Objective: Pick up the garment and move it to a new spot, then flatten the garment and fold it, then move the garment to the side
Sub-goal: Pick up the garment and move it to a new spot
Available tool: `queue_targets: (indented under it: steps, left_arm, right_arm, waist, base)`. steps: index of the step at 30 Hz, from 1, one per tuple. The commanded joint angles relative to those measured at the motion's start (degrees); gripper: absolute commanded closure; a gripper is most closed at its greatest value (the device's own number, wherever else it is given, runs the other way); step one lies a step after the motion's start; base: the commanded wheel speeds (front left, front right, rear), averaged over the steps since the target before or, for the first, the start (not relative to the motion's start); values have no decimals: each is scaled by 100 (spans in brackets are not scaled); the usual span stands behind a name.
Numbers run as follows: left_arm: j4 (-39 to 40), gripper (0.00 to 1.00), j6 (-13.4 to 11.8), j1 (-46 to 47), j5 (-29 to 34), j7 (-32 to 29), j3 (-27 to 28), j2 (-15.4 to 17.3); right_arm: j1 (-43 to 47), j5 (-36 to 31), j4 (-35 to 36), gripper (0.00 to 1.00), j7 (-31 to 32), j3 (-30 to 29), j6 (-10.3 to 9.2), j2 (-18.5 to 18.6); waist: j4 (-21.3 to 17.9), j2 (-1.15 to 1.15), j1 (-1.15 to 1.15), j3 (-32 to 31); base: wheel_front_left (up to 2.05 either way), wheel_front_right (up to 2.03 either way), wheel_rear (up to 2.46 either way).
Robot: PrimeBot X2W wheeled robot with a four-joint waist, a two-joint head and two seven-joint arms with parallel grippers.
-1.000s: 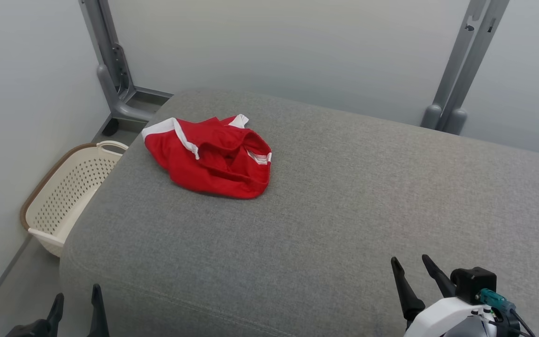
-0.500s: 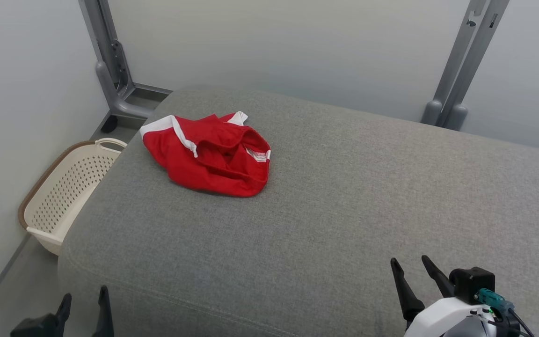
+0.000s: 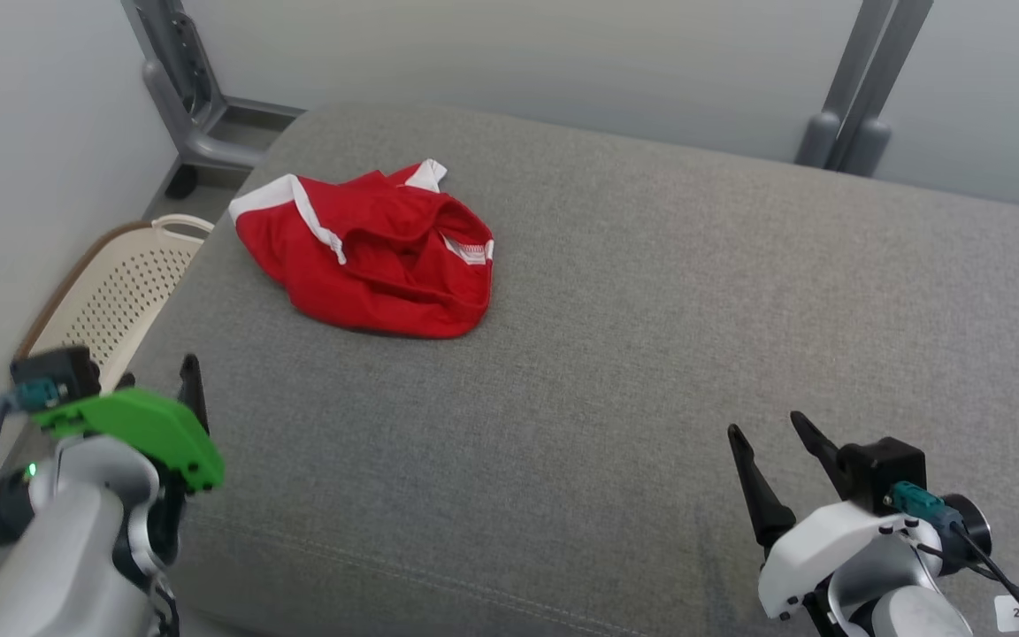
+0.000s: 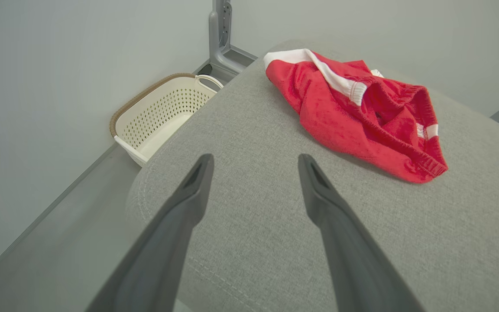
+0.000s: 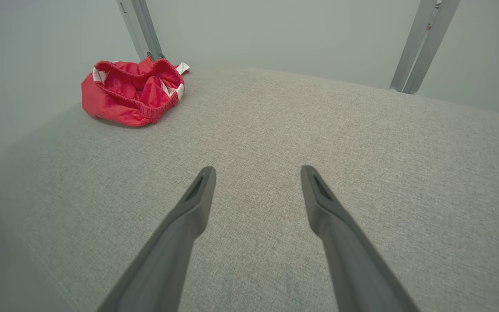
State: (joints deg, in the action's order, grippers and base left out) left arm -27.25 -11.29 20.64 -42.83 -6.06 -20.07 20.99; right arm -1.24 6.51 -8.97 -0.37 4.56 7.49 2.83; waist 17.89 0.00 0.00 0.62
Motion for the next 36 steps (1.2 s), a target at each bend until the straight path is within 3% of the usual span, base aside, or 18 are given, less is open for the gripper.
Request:
queue_targets:
  steps: [1, 11, 18, 27, 35, 36]
  left_arm:
    - [-252, 0, 57, 548, 85, -123, -39, 7]
    - [-1218, 0, 226, 2342, -135, -518, 80, -265]
    - [-1909, 0, 293, 3268, -239, -844, 132, -264]
    - [-2591, 0, 277, 3917, -345, -1308, 154, -292]
    - [-3083, 0, 68, 4091, -369, -1805, 35, -419]
    - [-3121, 13, 53, 4115, -356, -1827, 15, -432]
  right_arm:
    - [-129, -151, 196, 0, 130, 27, -1, 15]
    - [-258, -651, 1110, 0, 684, 93, -1, 15]
    - [-275, -828, 1531, 0, 897, 248, -1, 109]
    - [-208, -845, 1814, 0, 1013, 326, -1, 237]
    - [-211, -895, 1911, 0, 1025, 338, -1, 246]
    - [-220, -895, 1902, 0, 1015, 338, -1, 242]
  waist:
    - [-291, 0, 0, 608]
    - [-626, 0, 0, 1620]
    - [-827, 0, 0, 2130]
    - [-1029, 0, 0, 2507]
    - [-1081, 0, 0, 2712]
    - [-1081, 0, 0, 2723]
  base:
    - [0, 0, 0]
    - [0, 0, 0]
    - [0, 0, 0]
    - [0, 0, 0]
    - [0, 0, 0]
    - [0, 0, 0]
